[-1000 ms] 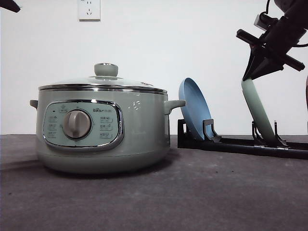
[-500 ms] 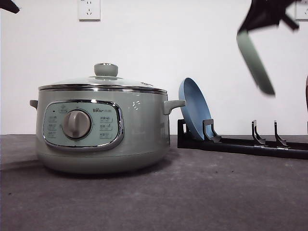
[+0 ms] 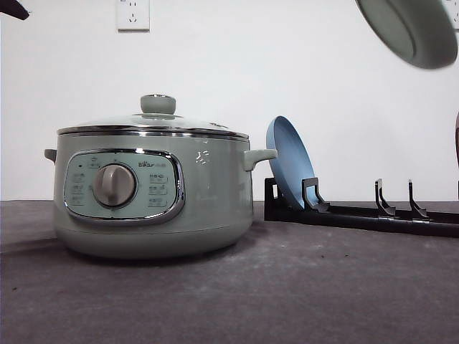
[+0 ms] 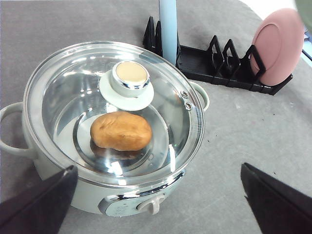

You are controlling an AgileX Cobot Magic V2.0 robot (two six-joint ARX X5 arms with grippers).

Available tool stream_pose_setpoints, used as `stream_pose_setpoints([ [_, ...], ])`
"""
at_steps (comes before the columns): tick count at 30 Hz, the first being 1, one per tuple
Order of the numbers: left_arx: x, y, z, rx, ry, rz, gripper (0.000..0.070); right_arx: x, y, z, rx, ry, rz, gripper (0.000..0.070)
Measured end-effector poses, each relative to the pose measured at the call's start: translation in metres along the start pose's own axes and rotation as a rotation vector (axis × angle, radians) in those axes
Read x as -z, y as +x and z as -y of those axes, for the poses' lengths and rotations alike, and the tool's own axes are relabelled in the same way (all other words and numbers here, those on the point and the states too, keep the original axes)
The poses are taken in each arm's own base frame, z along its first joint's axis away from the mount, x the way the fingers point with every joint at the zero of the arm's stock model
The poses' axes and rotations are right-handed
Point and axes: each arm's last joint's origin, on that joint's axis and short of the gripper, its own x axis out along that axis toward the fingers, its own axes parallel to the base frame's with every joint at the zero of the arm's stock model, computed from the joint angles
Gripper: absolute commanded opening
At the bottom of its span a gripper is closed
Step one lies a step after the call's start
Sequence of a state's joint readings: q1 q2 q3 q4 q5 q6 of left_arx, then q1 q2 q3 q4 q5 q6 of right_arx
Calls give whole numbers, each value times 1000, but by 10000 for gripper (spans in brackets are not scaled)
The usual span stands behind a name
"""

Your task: Transfer potato from steamer to green plate

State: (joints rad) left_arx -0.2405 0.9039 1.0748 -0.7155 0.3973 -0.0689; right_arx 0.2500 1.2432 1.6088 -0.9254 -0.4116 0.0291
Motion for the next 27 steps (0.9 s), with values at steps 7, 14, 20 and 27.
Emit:
stream_pose_setpoints([
  [7, 1, 0, 0, -1, -3, -7, 700, 55, -2, -39, 83, -145, -141, 4],
  [14, 1, 0, 0, -1, -4, -10, 700, 107, 10, -66, 83, -253, -259, 4],
  [20, 1, 0, 0, -1, -4, -10, 700, 151, 42, -86, 96, -330, -420, 4],
  [27, 1, 0, 0, -1, -4, -10, 700, 190, 77, -105, 112, -414, -547, 4],
])
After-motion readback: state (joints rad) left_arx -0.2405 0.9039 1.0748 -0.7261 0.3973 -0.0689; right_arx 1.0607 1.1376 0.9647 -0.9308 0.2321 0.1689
